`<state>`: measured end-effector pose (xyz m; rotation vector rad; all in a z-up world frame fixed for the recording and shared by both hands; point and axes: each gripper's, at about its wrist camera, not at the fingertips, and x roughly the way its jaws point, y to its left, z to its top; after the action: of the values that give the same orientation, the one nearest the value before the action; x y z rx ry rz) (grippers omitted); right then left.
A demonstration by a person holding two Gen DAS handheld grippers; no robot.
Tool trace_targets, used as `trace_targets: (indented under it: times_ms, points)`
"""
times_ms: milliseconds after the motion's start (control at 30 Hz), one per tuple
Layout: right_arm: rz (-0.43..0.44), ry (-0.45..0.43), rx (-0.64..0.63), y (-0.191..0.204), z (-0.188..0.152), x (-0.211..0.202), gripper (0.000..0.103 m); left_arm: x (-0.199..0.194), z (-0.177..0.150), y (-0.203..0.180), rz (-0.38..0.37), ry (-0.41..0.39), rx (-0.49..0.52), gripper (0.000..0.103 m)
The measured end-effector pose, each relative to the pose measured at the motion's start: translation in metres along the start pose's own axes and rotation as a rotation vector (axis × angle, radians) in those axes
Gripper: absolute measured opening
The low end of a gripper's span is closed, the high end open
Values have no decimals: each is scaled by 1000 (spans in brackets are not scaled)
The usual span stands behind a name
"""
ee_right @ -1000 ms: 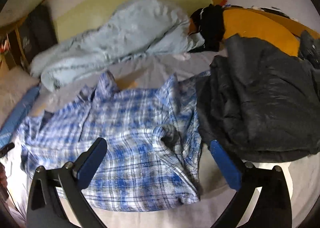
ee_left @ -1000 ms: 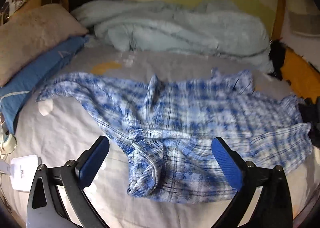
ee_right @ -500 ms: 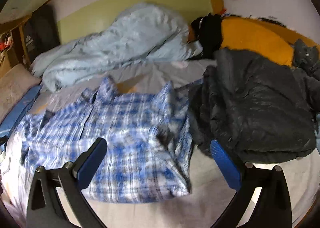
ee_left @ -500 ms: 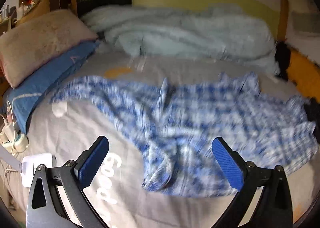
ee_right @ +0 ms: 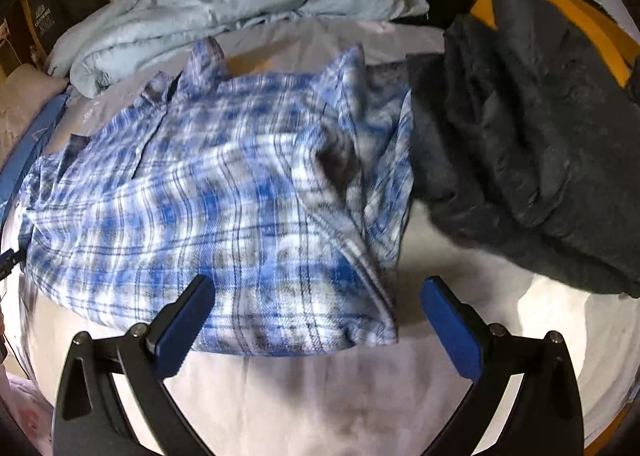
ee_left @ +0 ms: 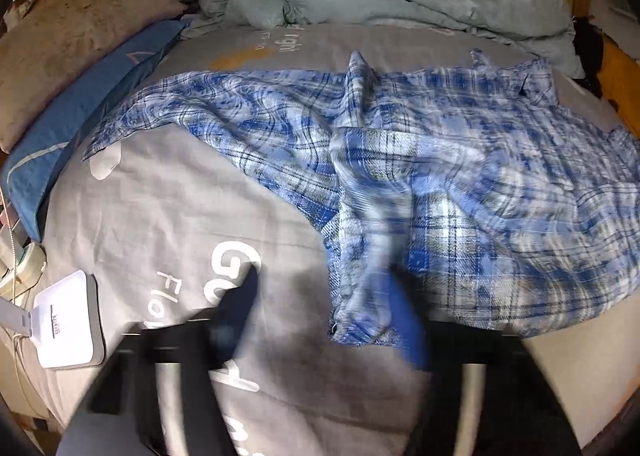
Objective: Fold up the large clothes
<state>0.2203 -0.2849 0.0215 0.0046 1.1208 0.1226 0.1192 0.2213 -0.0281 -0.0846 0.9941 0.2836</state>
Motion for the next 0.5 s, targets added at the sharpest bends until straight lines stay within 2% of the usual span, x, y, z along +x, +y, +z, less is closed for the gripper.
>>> trace_targets:
  times_ms: [33, 100, 200, 367, 500]
  points:
    - [-15, -1, -1, 0, 0, 0, 102, -2, 1, 4, 21, -3, -16, 39]
    - [-64, -20, 1, -3, 0, -2, 102, -3, 3, 13, 65, 2, -58, 39]
    - [-92, -34, 23, -9, 1, -6, 102, -7, 3, 23, 37, -2, -98, 39]
    - [-74, -54, 36, -14, 2, -15, 102, -15, -3, 19, -17, -11, -69, 39]
    - [-28, -69, 44, -16, -2, -27, 102, -20, -11, 10, -102, 21, -57, 39]
